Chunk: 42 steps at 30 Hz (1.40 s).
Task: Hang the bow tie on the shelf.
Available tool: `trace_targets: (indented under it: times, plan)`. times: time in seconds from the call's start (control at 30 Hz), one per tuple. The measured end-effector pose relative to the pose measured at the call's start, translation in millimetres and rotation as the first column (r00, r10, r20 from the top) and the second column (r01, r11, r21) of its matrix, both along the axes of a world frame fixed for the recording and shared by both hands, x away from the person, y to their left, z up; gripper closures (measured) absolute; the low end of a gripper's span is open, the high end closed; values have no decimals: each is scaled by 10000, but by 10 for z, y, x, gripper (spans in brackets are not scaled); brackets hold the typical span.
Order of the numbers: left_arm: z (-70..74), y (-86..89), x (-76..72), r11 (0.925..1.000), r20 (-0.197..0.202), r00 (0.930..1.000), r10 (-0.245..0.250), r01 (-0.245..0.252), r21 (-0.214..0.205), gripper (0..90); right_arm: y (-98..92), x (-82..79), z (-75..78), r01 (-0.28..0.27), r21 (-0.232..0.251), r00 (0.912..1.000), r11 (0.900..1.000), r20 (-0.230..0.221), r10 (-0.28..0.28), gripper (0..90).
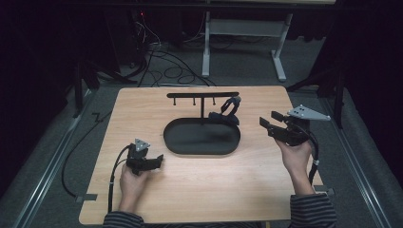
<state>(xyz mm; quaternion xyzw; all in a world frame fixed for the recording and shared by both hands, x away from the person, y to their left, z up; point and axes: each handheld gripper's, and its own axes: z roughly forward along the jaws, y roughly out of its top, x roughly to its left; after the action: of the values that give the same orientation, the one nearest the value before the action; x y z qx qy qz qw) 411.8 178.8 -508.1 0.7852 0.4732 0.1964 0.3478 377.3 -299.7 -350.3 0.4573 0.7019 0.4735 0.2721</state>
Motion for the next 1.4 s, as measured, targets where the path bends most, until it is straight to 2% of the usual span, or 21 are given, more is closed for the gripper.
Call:
trace_targets:
  times: [0.33, 0.57, 0.87, 1.4]
  plan:
    - [0, 0, 0, 10000, 1, 10000, 1, -1, -3, 186, -147, -200, -127, 295, 343, 9996, 9990, 4, -295, 450]
    - [0, 0, 0, 10000, 0, 10000, 5, -5, 0, 186, -225, -311, -260, 465, 567, 9988, 9973, -166, -457, 450]
    - [0, 0, 0, 10000, 1, 10000, 3, -3, 1, 186, -247, -387, -373, 486, 713, 9986, 9963, -241, -470, 450]
    - [0, -1, 0, 10000, 3, 10000, 4, -4, 0, 186, -194, -414, -596, 363, 776, 9975, 9963, -635, -314, 451]
